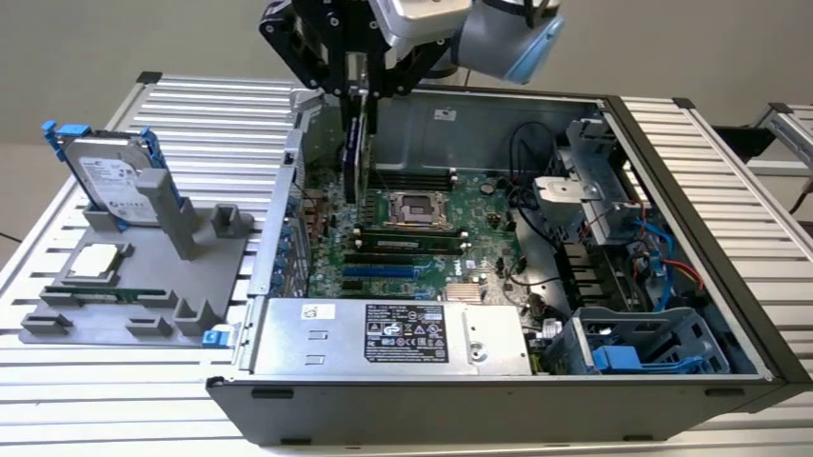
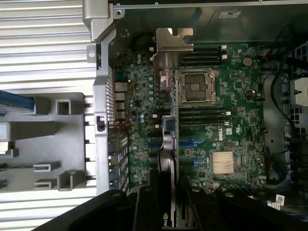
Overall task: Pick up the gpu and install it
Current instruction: 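Pick up the gpu and move the gpu toward the slot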
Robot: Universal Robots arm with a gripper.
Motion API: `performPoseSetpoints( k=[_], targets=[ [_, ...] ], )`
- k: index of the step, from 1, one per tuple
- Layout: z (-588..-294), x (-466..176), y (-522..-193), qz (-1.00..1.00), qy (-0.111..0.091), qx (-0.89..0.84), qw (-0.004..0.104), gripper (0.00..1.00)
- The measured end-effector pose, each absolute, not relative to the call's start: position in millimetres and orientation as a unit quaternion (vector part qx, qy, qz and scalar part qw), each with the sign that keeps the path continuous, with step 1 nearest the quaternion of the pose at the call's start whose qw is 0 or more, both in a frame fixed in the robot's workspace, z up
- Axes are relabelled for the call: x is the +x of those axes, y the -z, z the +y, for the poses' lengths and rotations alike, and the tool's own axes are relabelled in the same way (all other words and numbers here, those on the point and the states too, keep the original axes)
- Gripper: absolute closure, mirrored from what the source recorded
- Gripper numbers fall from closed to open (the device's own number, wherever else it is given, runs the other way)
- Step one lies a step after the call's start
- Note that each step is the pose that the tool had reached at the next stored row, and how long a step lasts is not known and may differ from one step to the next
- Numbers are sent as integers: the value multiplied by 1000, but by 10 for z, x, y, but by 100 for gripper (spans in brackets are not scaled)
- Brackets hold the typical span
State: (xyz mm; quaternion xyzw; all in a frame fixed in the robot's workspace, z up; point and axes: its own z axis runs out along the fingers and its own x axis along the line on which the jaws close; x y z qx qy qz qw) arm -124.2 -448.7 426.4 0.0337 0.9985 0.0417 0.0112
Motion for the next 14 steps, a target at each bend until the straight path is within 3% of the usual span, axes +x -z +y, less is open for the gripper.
performPoseSetpoints(
  k=[14],
  targets=[
    [-4487, -929, -4264, 999, -42, 32, 11, 100]
  ],
)
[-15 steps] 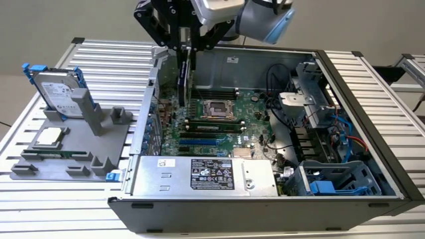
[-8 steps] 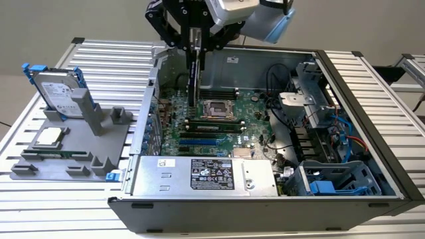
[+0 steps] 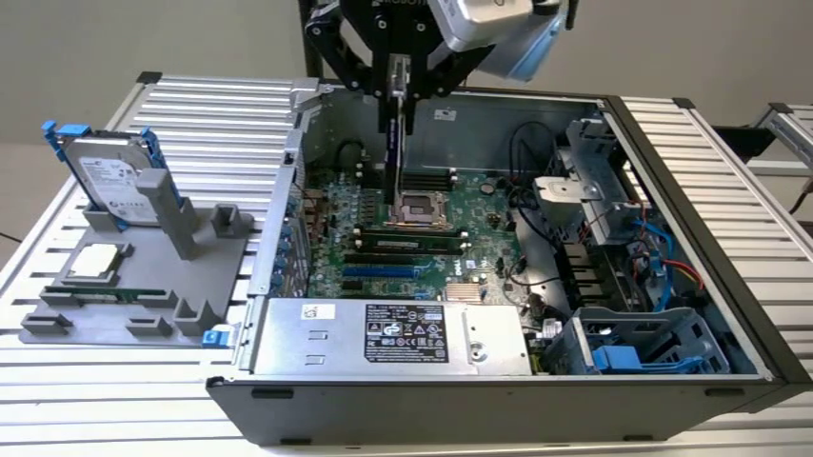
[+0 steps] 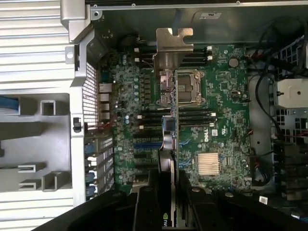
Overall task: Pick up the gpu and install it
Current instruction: 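Pick up the gpu and move the gpu toward the slot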
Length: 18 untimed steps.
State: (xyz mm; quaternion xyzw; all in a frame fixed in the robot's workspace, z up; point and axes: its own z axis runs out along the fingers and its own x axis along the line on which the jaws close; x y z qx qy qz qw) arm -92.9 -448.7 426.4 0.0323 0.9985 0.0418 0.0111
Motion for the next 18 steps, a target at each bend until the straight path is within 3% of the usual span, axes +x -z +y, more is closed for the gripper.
performPoseSetpoints(
  k=[18],
  targets=[
    [-4489, -555, -4264, 999, -42, 30, 11, 100]
  ],
)
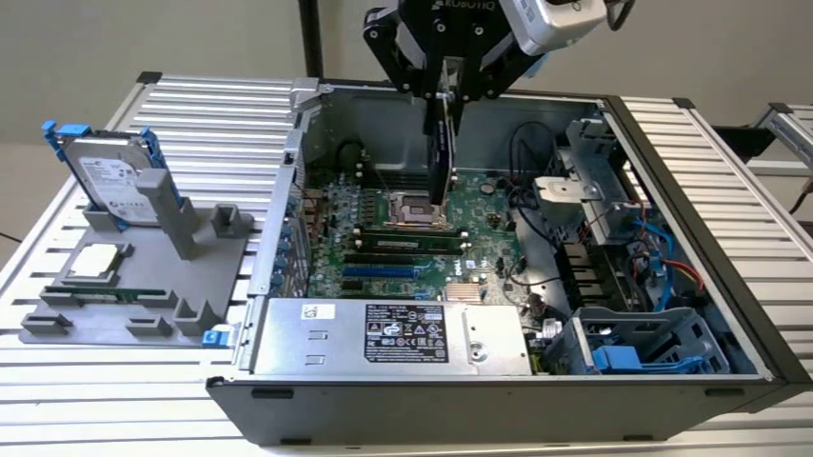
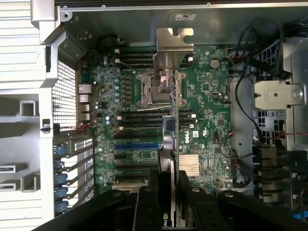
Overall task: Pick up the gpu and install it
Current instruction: 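Pick up the gpu and move the gpu toward the slot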
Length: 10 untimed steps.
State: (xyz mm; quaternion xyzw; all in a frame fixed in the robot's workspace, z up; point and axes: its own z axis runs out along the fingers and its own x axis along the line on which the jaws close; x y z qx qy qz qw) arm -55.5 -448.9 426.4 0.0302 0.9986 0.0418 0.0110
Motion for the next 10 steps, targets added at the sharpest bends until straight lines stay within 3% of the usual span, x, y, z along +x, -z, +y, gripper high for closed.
performPoseSetpoints(
  k=[10],
  targets=[
    [-4489, -517, -4264, 999, -42, 30, 11, 100]
  ],
)
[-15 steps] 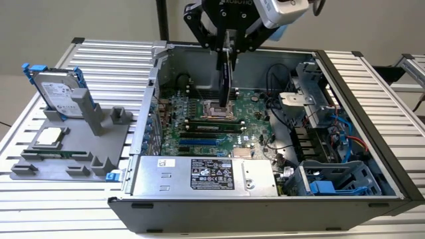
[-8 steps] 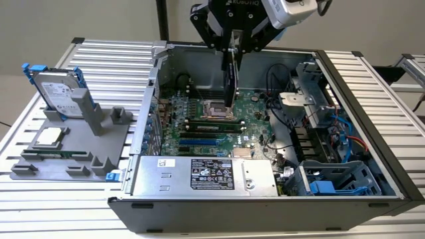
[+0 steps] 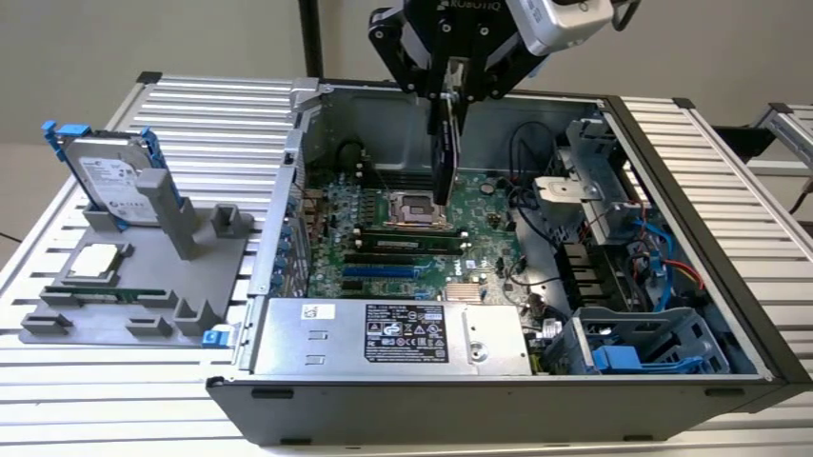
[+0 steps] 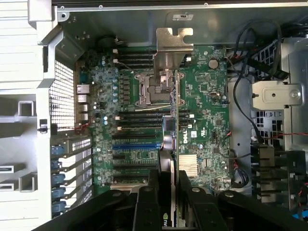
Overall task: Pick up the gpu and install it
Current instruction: 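Pick up the gpu and move the gpu toward the slot, then insert the gpu into the slot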
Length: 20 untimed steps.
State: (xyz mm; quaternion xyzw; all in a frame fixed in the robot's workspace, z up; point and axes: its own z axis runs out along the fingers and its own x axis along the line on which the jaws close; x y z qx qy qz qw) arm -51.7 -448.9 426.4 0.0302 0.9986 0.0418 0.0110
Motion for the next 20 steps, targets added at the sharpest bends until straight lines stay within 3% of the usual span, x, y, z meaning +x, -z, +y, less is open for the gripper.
performPoseSetpoints(
  k=[20],
  targets=[
    [-4489, -507, -4264, 999, -42, 21, 11, 100]
  ],
)
